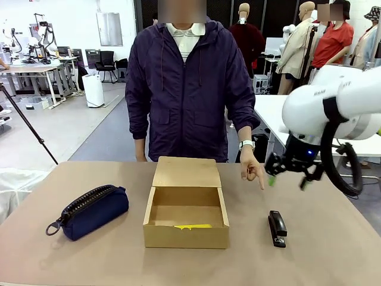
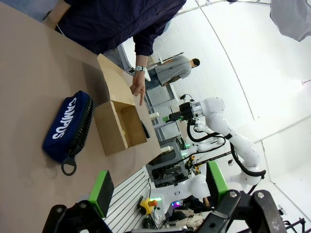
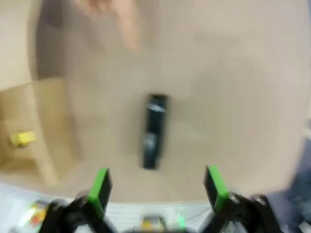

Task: Pack the items into the box.
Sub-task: Pick up the item specified by the human and place it in the Mailer Box.

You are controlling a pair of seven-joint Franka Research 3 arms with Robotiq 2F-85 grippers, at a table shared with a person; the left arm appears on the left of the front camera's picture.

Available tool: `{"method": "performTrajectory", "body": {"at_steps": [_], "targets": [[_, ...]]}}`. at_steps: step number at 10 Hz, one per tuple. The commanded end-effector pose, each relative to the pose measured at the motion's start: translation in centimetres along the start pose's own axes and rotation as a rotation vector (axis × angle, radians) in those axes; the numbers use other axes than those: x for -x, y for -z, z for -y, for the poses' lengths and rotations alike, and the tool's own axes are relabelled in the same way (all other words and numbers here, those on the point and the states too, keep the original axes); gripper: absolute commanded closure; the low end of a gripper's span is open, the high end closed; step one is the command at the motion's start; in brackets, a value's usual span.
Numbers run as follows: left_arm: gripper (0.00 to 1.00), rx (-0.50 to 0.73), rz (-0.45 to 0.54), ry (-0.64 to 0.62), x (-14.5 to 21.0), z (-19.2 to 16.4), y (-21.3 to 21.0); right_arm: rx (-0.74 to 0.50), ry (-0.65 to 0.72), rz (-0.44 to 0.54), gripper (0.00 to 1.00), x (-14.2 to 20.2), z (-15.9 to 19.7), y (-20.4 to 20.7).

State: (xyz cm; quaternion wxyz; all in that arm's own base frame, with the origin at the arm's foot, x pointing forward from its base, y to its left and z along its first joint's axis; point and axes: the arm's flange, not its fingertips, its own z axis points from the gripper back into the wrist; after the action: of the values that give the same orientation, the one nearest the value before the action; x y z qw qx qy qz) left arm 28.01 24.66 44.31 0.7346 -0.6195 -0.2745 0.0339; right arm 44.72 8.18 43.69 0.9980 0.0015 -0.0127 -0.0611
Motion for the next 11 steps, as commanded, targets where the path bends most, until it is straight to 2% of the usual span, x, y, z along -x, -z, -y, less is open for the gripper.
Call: {"method": "performTrajectory", "body": {"at_steps": [1, 2, 3, 4, 5, 6, 8, 10, 11], "targets": [[0.00, 0.010, -0.002, 0.005, 0.1, 0.1, -0.1, -0.162, -0.016, 0.057, 0.00, -0.4, -1.2, -0.4], [0.00, 0.010, -0.002, 0.005, 0.1, 0.1, -0.1, -0.162, -0.016, 0.057, 0.00, -0.4, -1.2, -0.4], [0.00, 0.010, -0.002, 0.005, 0.1, 0.1, -0.1, 0.010, 0.004, -0.005, 0.00, 0.0, 0.2, -0.1], [0.00, 0.010, -0.002, 0.005, 0.1, 0.1, -0.1, 0.046, -0.003, -0.039, 0.00, -0.6, -0.7, 0.6], [0.00, 0.010, -0.002, 0.005, 0.1, 0.1, -0.1, 0.041, -0.018, -0.022, 0.00, -1.4, -1.6, 2.1], [0.00, 0.010, -0.002, 0.005, 0.1, 0.1, -0.1, 0.108, 0.026, -0.025, 0.00, -1.7, -2.3, 3.7], [0.00, 0.010, -0.002, 0.005, 0.1, 0.1, -0.1, 0.081, -0.025, -0.082, 0.00, -2.3, -3.7, 7.0], [0.00, 0.010, -0.002, 0.005, 0.1, 0.1, -0.1, -0.004, -0.074, -0.224, 0.00, -2.9, -4.6, 10.4], [0.00, 0.010, -0.002, 0.005, 0.1, 0.1, -0.1, 0.007, -0.051, -0.265, 0.00, -2.9, -4.7, 11.7]]}}
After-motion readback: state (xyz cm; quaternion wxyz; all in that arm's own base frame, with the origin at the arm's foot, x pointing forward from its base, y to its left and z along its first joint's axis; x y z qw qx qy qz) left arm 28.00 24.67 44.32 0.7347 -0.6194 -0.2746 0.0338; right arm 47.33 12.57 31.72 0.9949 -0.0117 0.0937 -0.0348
